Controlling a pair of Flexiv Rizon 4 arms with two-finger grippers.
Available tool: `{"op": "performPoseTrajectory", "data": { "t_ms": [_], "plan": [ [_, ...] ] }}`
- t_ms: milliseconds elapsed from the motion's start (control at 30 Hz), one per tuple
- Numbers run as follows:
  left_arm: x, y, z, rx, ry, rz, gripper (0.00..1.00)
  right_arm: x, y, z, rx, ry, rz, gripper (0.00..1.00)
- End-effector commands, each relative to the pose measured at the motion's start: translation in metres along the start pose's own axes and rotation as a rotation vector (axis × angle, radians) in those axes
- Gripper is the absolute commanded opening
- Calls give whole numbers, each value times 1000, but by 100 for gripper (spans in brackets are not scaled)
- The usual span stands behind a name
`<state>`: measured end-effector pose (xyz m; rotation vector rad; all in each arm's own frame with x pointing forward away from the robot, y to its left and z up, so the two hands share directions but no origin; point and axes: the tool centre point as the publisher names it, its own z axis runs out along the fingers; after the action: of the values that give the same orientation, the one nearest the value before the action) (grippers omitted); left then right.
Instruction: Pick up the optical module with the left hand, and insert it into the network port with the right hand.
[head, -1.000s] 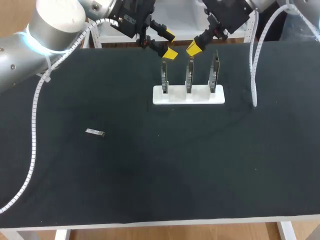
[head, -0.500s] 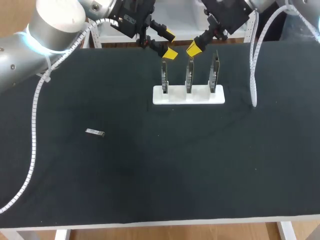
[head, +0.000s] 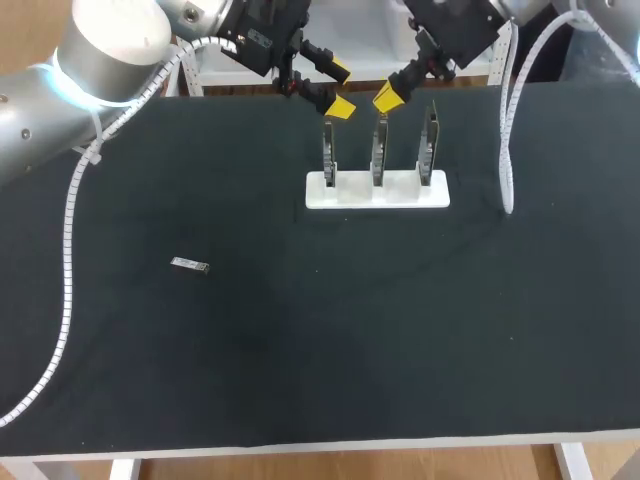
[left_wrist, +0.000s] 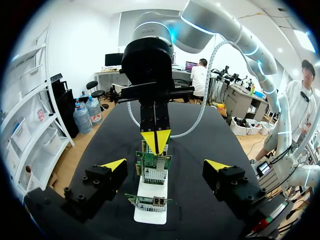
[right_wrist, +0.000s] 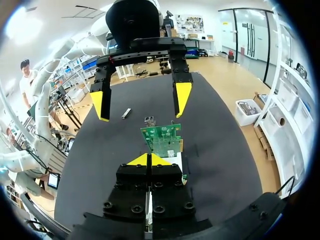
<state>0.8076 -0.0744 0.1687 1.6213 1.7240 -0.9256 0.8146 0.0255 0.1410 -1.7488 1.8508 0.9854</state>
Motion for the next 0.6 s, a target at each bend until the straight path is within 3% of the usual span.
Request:
{"op": "performPoseTrajectory", "data": {
  "t_ms": [33,600],
  "plan": [
    [0,0,0,-1,1,1,100,1,-8,1,-80,-2,-2,0],
    [0,0,0,-1,1,1,100,-21,0,-27,-53,-104,-34,0]
  ]
}}
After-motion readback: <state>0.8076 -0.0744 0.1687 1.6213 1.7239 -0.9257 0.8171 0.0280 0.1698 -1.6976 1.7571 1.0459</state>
